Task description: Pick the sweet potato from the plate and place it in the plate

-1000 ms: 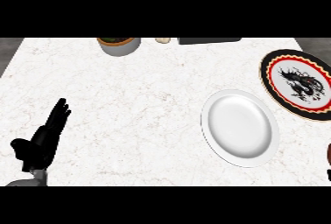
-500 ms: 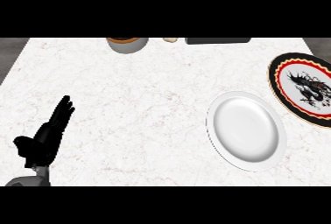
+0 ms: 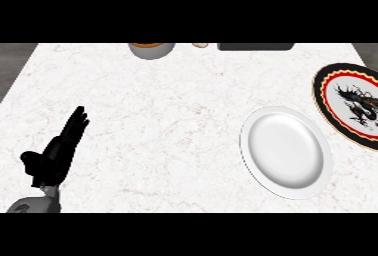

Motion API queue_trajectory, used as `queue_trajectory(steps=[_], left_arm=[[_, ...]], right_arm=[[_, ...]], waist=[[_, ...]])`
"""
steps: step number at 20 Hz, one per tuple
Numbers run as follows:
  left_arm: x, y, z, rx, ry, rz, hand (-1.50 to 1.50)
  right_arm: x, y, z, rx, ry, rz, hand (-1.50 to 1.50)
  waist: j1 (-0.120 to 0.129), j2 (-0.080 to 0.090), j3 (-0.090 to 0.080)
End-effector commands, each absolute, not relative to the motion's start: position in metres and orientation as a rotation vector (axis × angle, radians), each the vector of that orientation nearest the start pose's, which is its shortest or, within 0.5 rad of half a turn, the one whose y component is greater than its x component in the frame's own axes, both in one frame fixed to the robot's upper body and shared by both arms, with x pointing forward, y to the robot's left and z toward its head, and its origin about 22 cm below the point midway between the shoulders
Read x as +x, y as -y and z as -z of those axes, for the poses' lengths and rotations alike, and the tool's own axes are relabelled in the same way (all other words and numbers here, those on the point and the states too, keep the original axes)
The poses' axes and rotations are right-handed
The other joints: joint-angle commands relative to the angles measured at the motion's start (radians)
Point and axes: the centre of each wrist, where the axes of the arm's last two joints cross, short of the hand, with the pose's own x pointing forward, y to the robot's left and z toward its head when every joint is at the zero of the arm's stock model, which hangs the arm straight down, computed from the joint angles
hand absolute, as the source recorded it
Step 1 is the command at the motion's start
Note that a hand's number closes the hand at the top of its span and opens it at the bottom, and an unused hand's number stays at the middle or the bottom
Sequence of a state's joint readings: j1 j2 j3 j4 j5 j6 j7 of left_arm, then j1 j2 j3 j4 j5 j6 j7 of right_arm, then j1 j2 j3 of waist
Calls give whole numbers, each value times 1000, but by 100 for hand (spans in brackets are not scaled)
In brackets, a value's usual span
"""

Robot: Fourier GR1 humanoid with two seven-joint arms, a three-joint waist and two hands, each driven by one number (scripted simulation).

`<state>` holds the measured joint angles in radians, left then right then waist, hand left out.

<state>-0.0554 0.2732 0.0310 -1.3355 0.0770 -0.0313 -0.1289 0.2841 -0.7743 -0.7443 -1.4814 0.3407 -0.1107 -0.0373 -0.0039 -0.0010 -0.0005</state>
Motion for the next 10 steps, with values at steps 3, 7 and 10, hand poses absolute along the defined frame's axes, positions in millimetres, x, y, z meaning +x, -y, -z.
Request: queue_trajectory(steps=[3, 7, 10], left_arm=[[243, -320, 13, 166, 1536, 158, 0], [258, -283, 24, 158, 1529, 152, 0], [260, -293, 24, 117, 1531, 163, 0]], right_arm=[[143, 519, -193, -1472, 1206, -288, 150], [197, 521, -174, -1412, 1219, -325, 150], [238, 515, -171, -1387, 1214, -310, 150]], waist=[[4, 0, 0], [16, 3, 1], [32, 7, 1]])
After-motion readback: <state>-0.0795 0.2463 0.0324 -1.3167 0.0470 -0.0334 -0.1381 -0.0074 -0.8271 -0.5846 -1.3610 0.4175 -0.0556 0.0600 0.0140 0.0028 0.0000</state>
